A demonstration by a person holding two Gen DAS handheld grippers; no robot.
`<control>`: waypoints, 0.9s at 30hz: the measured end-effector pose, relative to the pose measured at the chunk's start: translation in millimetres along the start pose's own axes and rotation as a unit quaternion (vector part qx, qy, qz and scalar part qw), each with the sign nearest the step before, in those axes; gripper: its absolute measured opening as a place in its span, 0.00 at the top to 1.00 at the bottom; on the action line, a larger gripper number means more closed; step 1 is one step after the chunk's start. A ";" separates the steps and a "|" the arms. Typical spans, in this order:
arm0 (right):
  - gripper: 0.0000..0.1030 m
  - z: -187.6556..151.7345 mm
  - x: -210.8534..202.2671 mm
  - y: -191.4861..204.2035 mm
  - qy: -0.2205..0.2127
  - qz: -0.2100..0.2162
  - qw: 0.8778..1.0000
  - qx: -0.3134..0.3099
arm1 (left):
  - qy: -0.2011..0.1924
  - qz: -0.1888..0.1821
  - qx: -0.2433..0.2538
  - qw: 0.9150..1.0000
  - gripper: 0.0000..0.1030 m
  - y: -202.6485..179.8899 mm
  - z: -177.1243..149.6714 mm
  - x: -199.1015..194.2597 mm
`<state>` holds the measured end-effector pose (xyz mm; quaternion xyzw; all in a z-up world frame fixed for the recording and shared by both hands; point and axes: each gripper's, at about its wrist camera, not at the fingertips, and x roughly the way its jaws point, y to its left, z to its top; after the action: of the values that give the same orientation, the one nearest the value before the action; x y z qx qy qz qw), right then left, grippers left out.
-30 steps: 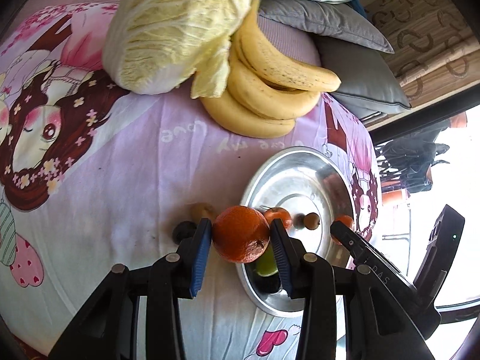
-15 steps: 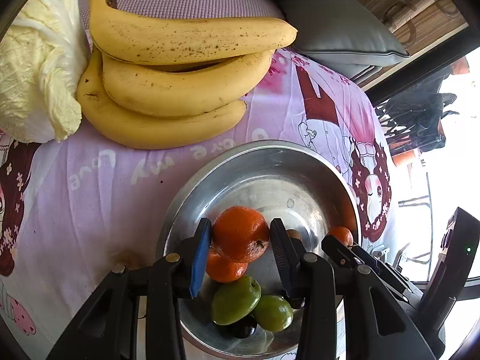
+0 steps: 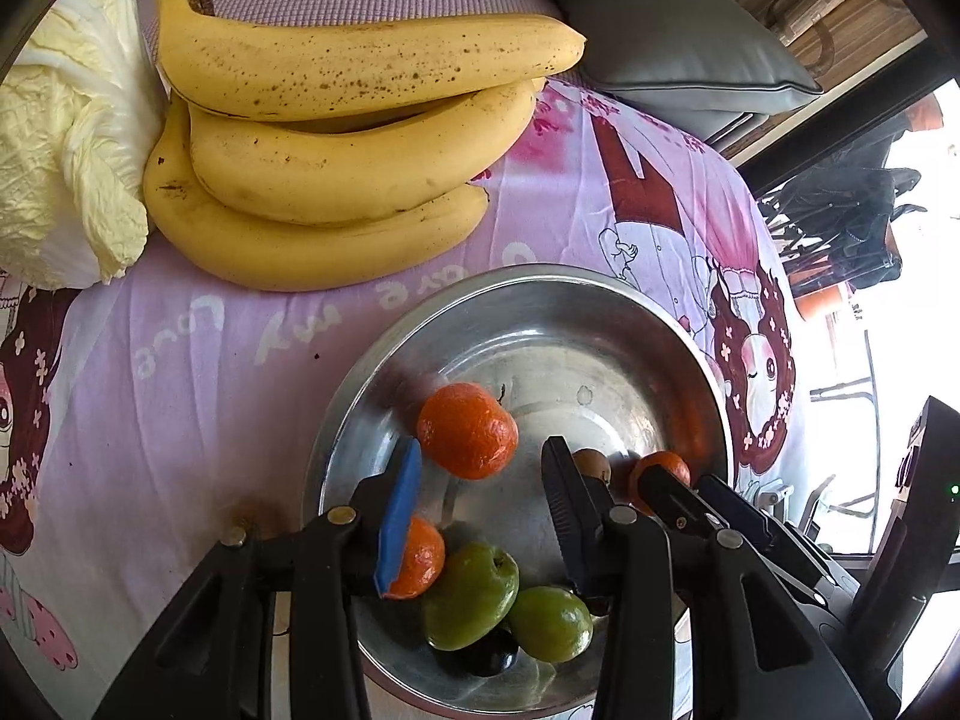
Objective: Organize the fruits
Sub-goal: 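Withdraw both open tools from the bowl toward the dark cherry and kiwi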
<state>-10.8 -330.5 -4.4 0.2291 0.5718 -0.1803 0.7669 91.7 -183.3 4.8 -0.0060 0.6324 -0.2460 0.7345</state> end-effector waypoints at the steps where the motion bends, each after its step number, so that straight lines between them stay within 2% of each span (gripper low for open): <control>1: 0.39 0.5 -1.9 0.7 -0.004 -0.002 1.000 -0.003 | 0.001 0.002 -0.002 1.000 0.55 0.6 -0.5 -1.1; 5: 0.38 1.5 -9.8 0.8 -0.016 0.002 1.000 -0.004 | -0.007 0.005 -0.005 1.000 0.52 2.0 -0.9 -8.6; 9: 0.33 1.2 -14.7 2.9 -0.024 -0.001 1.000 -0.007 | -0.018 0.010 -0.005 1.000 0.40 2.2 -0.9 -16.1; 13: 0.24 0.5 -17.2 5.3 -0.029 0.000 1.000 -0.011 | -0.023 0.024 -0.001 0.999 0.38 3.9 -1.3 -18.2; 15: 0.21 -0.3 -17.5 6.8 -0.030 0.000 0.999 -0.015 | -0.024 0.029 -0.002 0.999 0.30 6.4 -0.7 -18.6; 18: 0.12 -0.6 -17.6 9.1 -0.033 -0.004 0.999 -0.021 | -0.033 0.042 -0.009 0.999 0.24 12.6 -0.1 -20.8; 22: 0.07 -0.8 -15.0 13.7 -0.032 -0.017 0.999 -0.034 | -0.037 0.057 -0.034 0.997 0.21 30.3 -2.0 -21.6; 27: 0.02 -1.0 -17.0 16.4 -0.036 -0.002 0.999 -0.037 | -0.039 0.064 -0.075 0.994 0.21 55.8 -10.8 -26.3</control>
<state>-7.5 -316.0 14.1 0.1925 0.5502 -0.1693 0.7947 99.3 -121.2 9.2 -0.0299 0.6191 -0.1504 0.7702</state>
